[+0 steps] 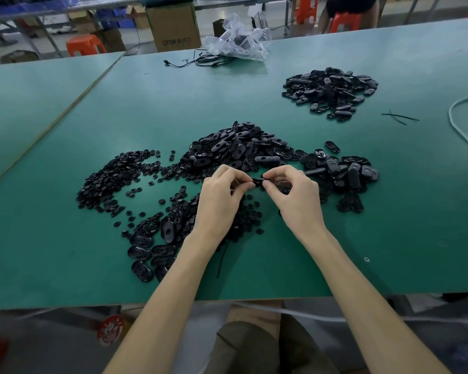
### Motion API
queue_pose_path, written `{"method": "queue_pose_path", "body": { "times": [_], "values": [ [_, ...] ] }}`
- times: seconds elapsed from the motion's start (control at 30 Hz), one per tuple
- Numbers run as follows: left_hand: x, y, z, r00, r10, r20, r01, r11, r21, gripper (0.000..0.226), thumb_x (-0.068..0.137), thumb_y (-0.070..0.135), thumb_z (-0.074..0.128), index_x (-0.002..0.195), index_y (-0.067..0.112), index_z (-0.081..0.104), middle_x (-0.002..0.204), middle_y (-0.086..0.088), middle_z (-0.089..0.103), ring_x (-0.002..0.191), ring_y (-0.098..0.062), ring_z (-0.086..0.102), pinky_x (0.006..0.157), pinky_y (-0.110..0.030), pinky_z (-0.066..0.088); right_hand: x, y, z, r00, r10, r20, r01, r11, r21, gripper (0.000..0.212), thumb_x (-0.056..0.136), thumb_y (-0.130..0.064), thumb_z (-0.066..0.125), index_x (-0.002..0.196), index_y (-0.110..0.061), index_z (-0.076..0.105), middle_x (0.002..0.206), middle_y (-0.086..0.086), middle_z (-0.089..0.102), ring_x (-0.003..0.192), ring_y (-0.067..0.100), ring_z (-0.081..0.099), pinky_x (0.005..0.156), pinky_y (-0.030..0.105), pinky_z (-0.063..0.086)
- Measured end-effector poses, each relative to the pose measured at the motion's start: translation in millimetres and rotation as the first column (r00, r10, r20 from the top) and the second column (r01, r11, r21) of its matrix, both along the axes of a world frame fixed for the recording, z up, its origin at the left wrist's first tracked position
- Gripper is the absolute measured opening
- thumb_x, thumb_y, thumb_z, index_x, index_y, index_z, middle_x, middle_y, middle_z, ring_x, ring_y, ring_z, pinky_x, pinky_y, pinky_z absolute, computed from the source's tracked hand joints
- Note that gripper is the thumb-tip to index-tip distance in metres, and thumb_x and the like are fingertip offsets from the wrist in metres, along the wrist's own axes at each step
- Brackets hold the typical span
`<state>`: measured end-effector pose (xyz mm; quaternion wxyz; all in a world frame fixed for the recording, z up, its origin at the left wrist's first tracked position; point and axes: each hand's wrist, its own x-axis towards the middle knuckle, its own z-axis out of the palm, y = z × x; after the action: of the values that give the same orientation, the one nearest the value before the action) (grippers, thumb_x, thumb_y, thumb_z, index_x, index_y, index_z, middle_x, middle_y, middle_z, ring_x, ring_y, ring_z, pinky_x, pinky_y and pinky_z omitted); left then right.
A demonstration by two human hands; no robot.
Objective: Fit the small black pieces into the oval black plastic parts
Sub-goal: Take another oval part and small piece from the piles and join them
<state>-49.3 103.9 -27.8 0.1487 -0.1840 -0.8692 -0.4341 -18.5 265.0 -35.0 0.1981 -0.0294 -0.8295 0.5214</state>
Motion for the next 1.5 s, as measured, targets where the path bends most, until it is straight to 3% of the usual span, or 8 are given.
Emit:
{"method": "queue_pose_path", "body": {
  "times": [0.33, 0.43, 0.73, 0.93, 1.07, 1.13, 1.27, 1.5],
  "values": [
    [1.3, 0.6, -0.1, 0.999, -0.015, 0.048, 0.016, 0.999, -0.027, 0.011, 0.097, 0.021, 0.073, 0.102, 0.012, 0.073, 0.103, 0.005, 0.065, 0.097, -0.026, 0.063, 0.095, -0.049, 0.051, -0.2, 0.8, -0.8, 0.999, 0.031, -0.011, -0.031, 0.999, -0.027, 0.02, 0.094, -0.016, 0.077, 0.095, -0.035, 0.071, 0.1, -0.004, 0.072, 0.083, 0.001, 0.066, 0.076, 0.009, 0.048],
    [1.9, 0.9, -0.6, 0.999, -0.026, 0.03, 0.027, 0.998, -0.055, 0.011, 0.097, 0.021, 0.072, 0.103, 0.011, 0.073, 0.103, 0.004, 0.066, 0.093, -0.02, 0.064, 0.097, -0.048, 0.049, 0.8, 0.8, -0.3, 0.999, 0.036, -0.024, -0.036, 0.999, -0.023, 0.02, 0.093, -0.014, 0.077, 0.095, -0.034, 0.071, 0.101, -0.003, 0.071, 0.081, -0.001, 0.064, 0.074, 0.007, 0.046],
    [1.5, 0.7, 1.1, 1.0, 0.008, 0.006, -0.008, 1.0, -0.03, 0.01, 0.094, 0.024, 0.076, 0.097, 0.015, 0.072, 0.096, 0.009, 0.064, 0.083, -0.01, 0.059, 0.093, -0.049, 0.05, -0.7, 2.6, -0.4, 0.997, 0.074, -0.018, -0.075, 0.996, -0.051, 0.018, 0.092, -0.012, 0.079, 0.094, -0.03, 0.075, 0.099, -0.004, 0.074, 0.088, 0.003, 0.068, 0.078, 0.008, 0.048],
    [2.7, 0.4, 1.5, 1.0, 0.023, 0.004, -0.023, 1.0, -0.017, 0.012, 0.093, 0.025, 0.077, 0.091, 0.021, 0.066, 0.094, 0.013, 0.059, 0.082, -0.013, 0.059, 0.089, -0.048, 0.051, 0.7, 3.3, 0.9, 0.995, 0.099, -0.018, -0.1, 0.992, -0.081, 0.013, 0.09, -0.01, 0.08, 0.095, -0.022, 0.078, 0.096, -0.007, 0.076, 0.09, 0.001, 0.069, 0.079, 0.01, 0.05],
    [1.5, -0.3, 1.9, 1.0, 0.008, -0.018, -0.008, 1.0, 0.015, 0.015, 0.094, 0.02, 0.076, 0.105, 0.017, 0.066, 0.107, 0.008, 0.059, 0.09, -0.009, 0.061, 0.087, -0.037, 0.053, 1.3, 3.4, 2.3, 0.994, 0.108, -0.023, -0.109, 0.99, -0.093, 0.013, 0.09, -0.01, 0.08, 0.096, -0.021, 0.078, 0.095, -0.009, 0.076, 0.089, 0.002, 0.069, 0.079, 0.011, 0.049],
    [1.1, -0.3, 1.2, 0.999, -0.04, -0.032, 0.04, 0.999, -0.009, 0.018, 0.096, 0.016, 0.072, 0.114, 0.016, 0.07, 0.112, 0.008, 0.064, 0.096, -0.006, 0.063, 0.093, -0.04, 0.053, 1.5, 3.7, 2.7, 0.994, 0.108, -0.03, -0.11, 0.99, -0.091, 0.013, 0.09, -0.01, 0.08, 0.096, -0.022, 0.078, 0.094, -0.011, 0.076, 0.09, 0.002, 0.07, 0.08, 0.011, 0.049],
    [-0.3, 0.5, -3.2, 0.995, -0.093, -0.041, 0.09, 0.993, -0.072, 0.014, 0.101, 0.013, 0.065, 0.113, 0.012, 0.073, 0.11, 0.004, 0.07, 0.099, -0.016, 0.066, 0.096, -0.047, 0.052, 1.2, 4.1, 3.0, 0.993, 0.112, -0.036, -0.115, 0.988, -0.101, 0.013, 0.092, -0.008, 0.077, 0.098, -0.019, 0.078, 0.093, -0.012, 0.077, 0.092, 0.003, 0.071, 0.084, 0.017, 0.054],
    [-2.6, 3.3, -7.3, 0.992, -0.104, -0.075, 0.095, 0.988, -0.122, 0.013, 0.104, 0.015, 0.061, 0.115, 0.01, 0.066, 0.112, 0.004, 0.062, 0.091, -0.014, 0.061, 0.084, -0.039, 0.054, -1.5, 2.9, -1.3, 0.996, 0.089, -0.006, -0.09, 0.993, -0.082, 0.016, 0.095, -0.011, 0.075, 0.104, -0.024, 0.075, 0.101, -0.008, 0.075, 0.096, 0.008, 0.07, 0.086, 0.023, 0.054]
  ]
}}
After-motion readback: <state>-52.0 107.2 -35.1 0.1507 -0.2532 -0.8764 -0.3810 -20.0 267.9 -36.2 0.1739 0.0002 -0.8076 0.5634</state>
